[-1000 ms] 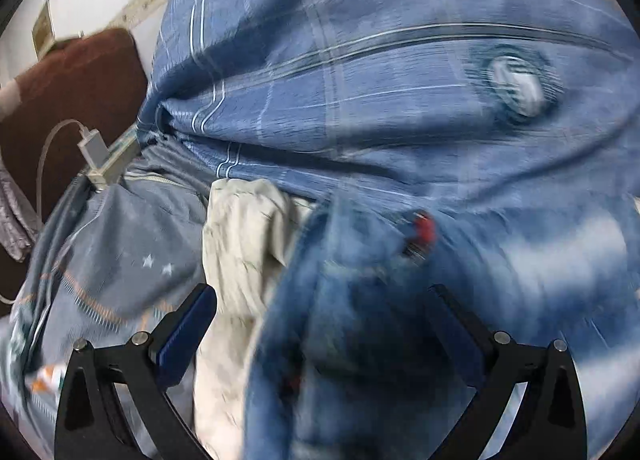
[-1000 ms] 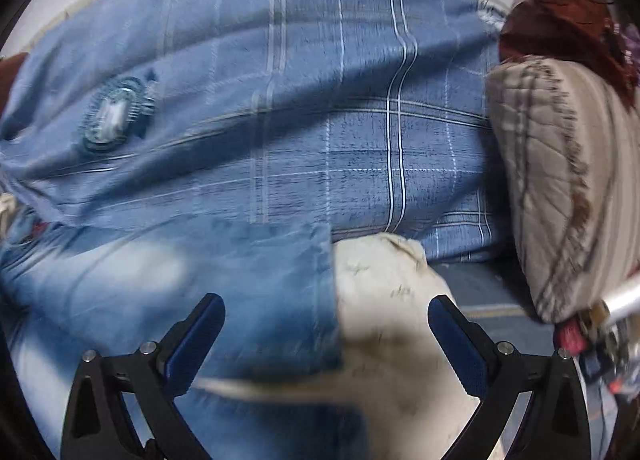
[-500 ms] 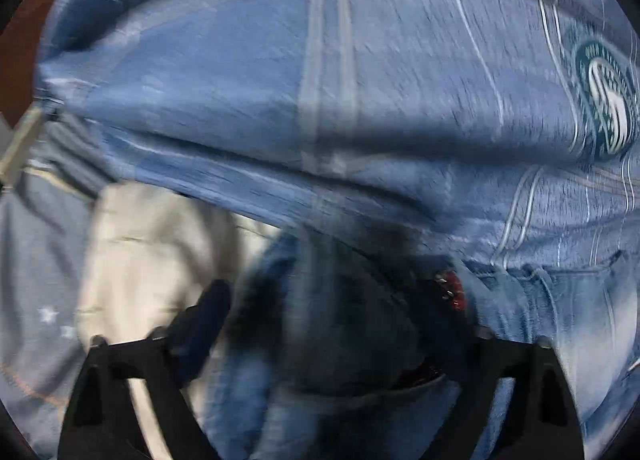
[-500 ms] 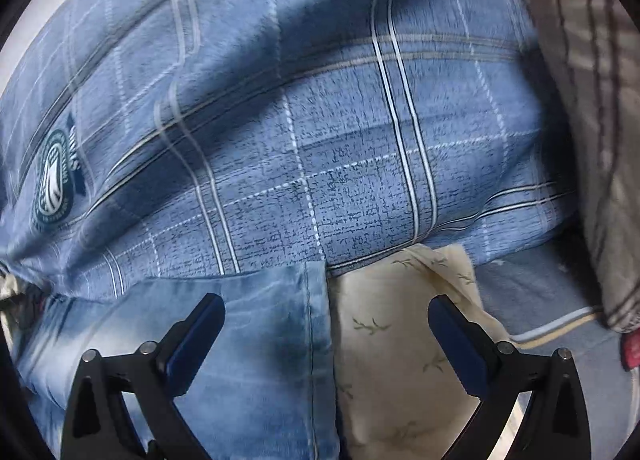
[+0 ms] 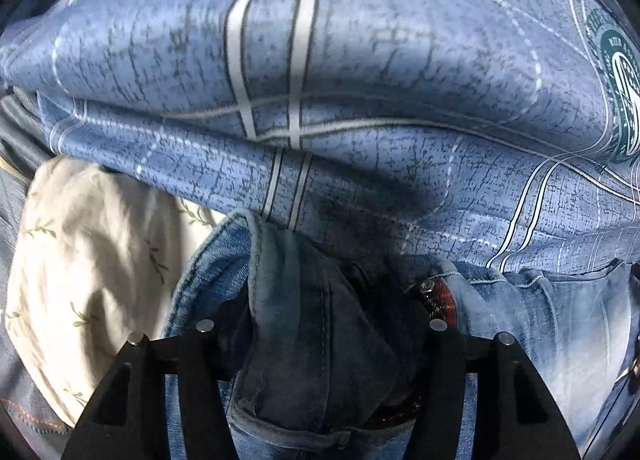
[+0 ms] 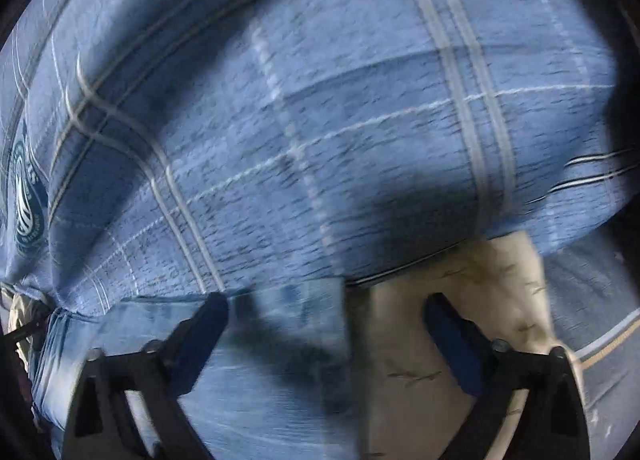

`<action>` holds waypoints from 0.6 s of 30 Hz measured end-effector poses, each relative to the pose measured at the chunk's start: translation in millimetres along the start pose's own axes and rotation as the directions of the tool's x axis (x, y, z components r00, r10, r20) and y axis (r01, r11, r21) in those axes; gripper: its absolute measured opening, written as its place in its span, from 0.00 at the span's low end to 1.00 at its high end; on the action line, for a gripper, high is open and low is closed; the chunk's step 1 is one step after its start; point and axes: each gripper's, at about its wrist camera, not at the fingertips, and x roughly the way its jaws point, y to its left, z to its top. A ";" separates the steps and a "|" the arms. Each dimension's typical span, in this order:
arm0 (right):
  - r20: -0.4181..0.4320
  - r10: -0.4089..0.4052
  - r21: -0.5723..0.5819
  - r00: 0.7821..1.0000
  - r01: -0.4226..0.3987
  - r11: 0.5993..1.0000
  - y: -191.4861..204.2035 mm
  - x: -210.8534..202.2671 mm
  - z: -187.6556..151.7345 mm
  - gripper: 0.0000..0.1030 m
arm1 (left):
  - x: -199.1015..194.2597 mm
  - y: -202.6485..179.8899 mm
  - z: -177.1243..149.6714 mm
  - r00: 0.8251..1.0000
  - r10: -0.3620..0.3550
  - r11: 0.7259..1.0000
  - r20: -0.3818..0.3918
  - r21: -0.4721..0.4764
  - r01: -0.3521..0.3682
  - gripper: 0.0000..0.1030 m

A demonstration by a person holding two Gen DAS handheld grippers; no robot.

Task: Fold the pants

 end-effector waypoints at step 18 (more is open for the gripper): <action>0.281 0.133 -0.017 0.951 -0.133 0.991 -1.8 -165.7 -96.4 0.17 | -181.6 46.7 -109.6 0.923 -0.196 0.981 0.332 0.081 0.178 0.16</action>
